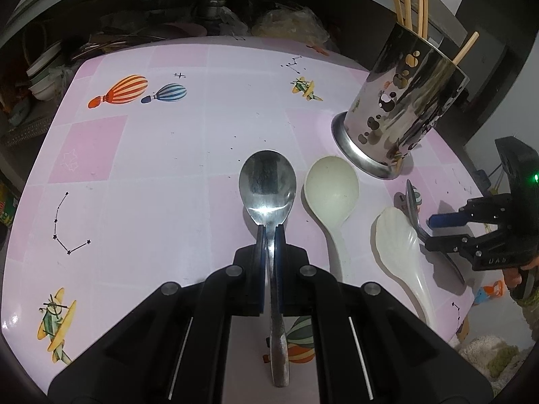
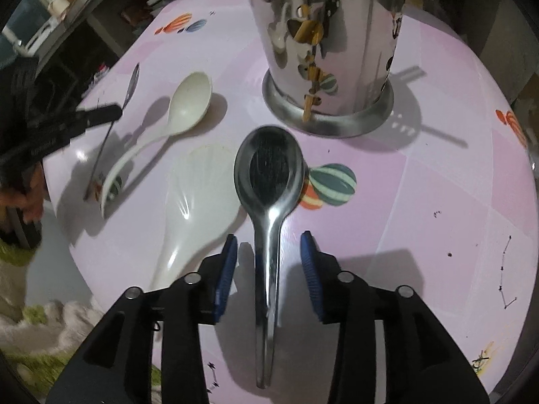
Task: Organize utensils
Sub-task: 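Lift the right tool's steel spoon up over the steel holder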
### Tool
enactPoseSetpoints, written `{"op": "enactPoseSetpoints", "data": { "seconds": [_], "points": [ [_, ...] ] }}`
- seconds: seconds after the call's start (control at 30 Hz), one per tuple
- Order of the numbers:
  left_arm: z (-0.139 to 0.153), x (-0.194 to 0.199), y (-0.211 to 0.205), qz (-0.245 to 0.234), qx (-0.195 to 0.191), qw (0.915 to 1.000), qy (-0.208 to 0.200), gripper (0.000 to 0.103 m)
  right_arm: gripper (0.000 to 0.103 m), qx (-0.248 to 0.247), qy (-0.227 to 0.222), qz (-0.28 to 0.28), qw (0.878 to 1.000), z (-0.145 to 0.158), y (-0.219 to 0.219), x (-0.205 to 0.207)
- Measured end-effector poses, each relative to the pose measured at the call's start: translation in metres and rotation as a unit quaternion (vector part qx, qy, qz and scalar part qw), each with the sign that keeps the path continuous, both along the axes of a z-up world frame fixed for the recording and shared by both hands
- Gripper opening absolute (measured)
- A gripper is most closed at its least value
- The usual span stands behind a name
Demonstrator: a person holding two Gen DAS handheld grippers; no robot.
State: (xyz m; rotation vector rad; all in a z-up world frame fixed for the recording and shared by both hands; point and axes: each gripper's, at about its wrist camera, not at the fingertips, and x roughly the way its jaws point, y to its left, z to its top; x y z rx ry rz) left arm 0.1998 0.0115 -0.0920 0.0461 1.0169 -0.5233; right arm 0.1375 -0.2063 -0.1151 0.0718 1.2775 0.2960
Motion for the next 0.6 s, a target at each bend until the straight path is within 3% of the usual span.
{"op": "enactPoseSetpoints", "data": {
  "seconds": [0.13, 0.23, 0.6],
  "points": [
    [-0.001, 0.001, 0.002, 0.004, -0.003, 1.0000, 0.000, 0.004, 0.058, 0.006, -0.015, -0.026, 1.000, 0.004, 0.000, 0.012],
    [-0.003, 0.001, 0.004, 0.005, -0.005, 1.0000, 0.002, 0.004, 0.062, 0.004, -0.029, -0.045, 0.999, 0.004, 0.003, 0.021],
    [-0.003, 0.003, 0.008, 0.010, -0.007, 0.9999, 0.005, 0.004, 0.063, 0.007, -0.062, -0.065, 0.996, -0.004, 0.021, 0.040]
  ]
}}
